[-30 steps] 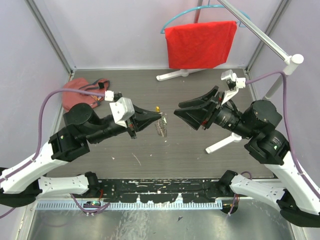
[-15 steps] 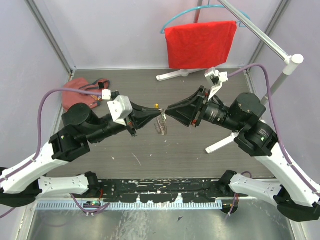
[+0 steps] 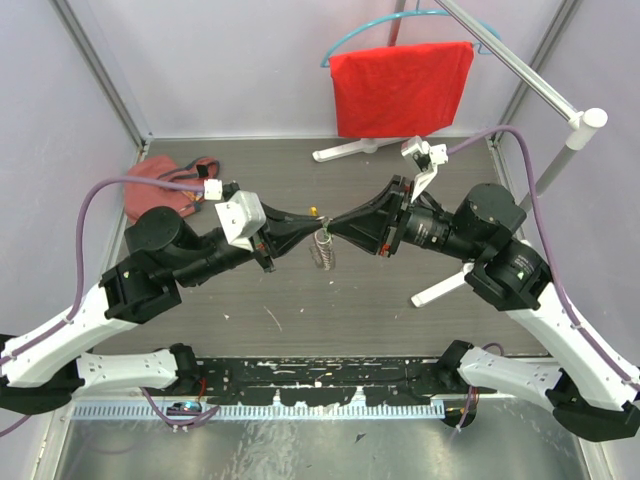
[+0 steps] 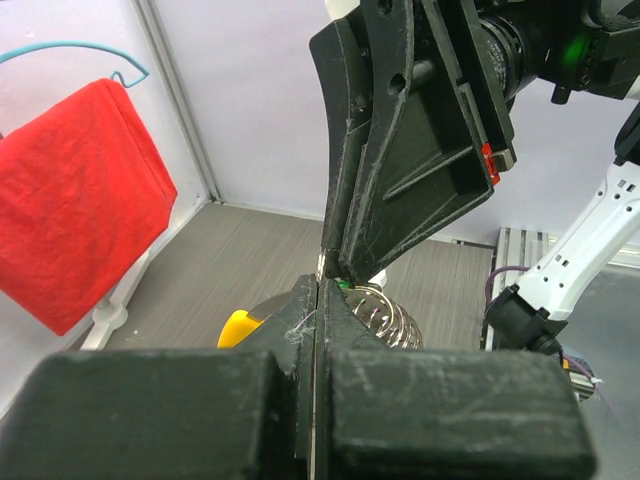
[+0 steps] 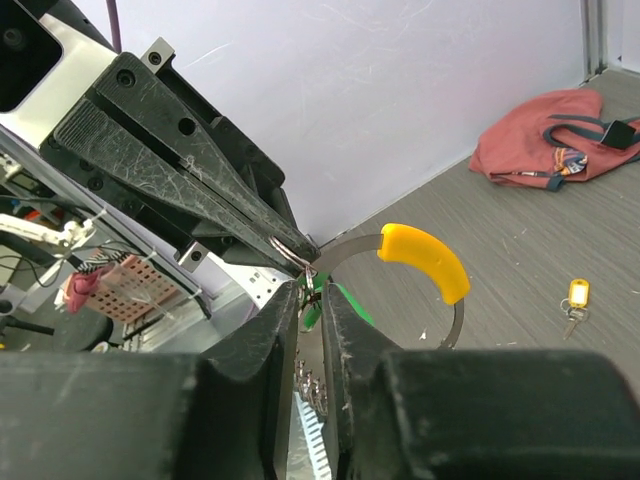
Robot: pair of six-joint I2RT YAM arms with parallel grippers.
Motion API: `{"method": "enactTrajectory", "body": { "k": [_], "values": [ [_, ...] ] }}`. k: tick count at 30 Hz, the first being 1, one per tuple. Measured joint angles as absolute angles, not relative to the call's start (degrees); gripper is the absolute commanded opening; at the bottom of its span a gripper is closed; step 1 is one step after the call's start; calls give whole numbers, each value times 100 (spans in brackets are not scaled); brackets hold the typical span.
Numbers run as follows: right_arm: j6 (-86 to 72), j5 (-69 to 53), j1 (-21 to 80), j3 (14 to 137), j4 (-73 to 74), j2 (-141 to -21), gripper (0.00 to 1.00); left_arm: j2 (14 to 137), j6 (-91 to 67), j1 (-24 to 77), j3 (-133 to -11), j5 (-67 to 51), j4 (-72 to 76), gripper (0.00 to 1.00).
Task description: Put the keys on the keyring
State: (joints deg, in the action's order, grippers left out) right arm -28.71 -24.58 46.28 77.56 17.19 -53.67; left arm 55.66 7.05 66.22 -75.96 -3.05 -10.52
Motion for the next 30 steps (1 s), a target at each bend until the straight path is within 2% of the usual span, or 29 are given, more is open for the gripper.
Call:
{"method": "enactTrajectory", "body": {
  "k": [3,8,30],
  "values": [
    [-2873,-2480,4628,7756,1719,-5393,7,5566,707,6622,-7596,-305,-1052,0],
    [-2884,-2497,4628,7756,1715,-5389,2,5566,725,6622,-7596,-303,-1057,0],
    [-2563,-2408,4639,8009,2119,-5389,9,5566,742,6622,-7596,-460,-1066,0]
  ]
}}
